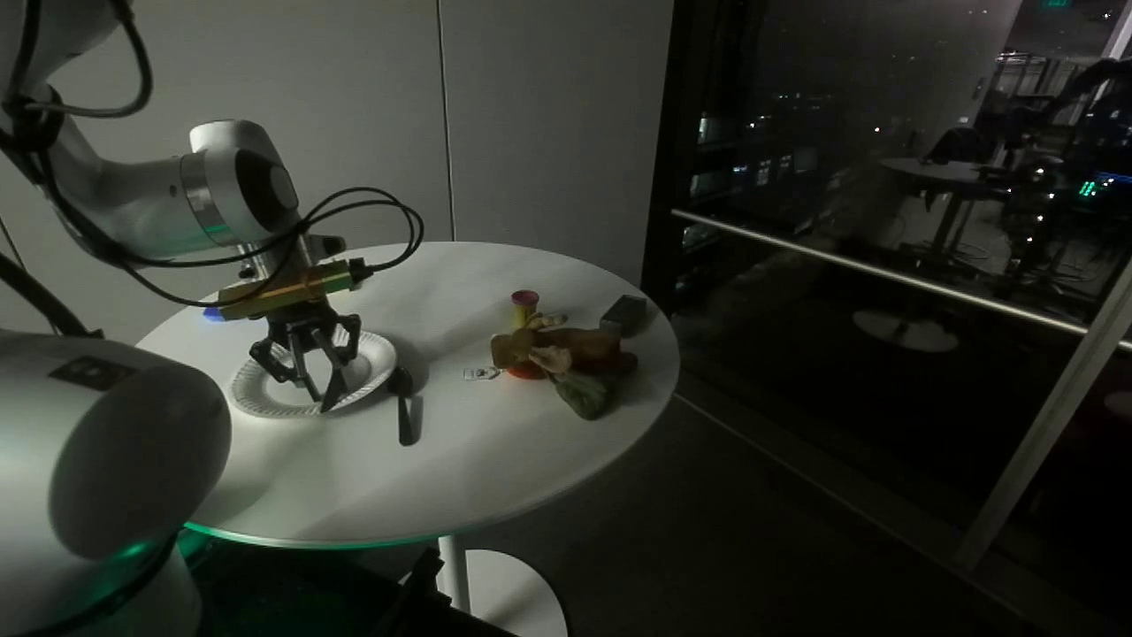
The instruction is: Pick the black spoon and put it to the right of the white paper plate, pick the black knife and put it to the left of the white paper plate, pick the round red toy and put it on the white plate
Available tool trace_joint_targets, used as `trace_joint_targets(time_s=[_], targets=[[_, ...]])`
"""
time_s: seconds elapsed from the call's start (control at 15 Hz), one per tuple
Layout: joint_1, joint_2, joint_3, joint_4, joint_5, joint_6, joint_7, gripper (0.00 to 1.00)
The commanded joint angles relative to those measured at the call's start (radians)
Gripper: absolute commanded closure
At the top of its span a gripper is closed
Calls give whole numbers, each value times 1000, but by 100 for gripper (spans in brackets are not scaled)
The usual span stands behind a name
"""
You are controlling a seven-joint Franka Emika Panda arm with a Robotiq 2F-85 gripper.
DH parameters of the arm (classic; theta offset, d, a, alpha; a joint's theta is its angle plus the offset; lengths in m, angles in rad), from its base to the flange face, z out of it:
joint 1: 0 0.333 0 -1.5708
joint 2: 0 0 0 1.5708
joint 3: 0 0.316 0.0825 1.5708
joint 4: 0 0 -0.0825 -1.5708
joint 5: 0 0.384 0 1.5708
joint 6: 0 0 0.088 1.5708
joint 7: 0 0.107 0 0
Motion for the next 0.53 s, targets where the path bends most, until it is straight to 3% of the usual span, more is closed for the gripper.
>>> trace_joint_targets(time_s=[0.0,0.2,0.27,0.47], targets=[[-15,-26,-5,2,-12,10,-12,90],[-9,-36,18,3,-14,12,44,95],[-4,-49,22,4,-6,7,49,91],[34,-92,30,9,59,8,26,89]])
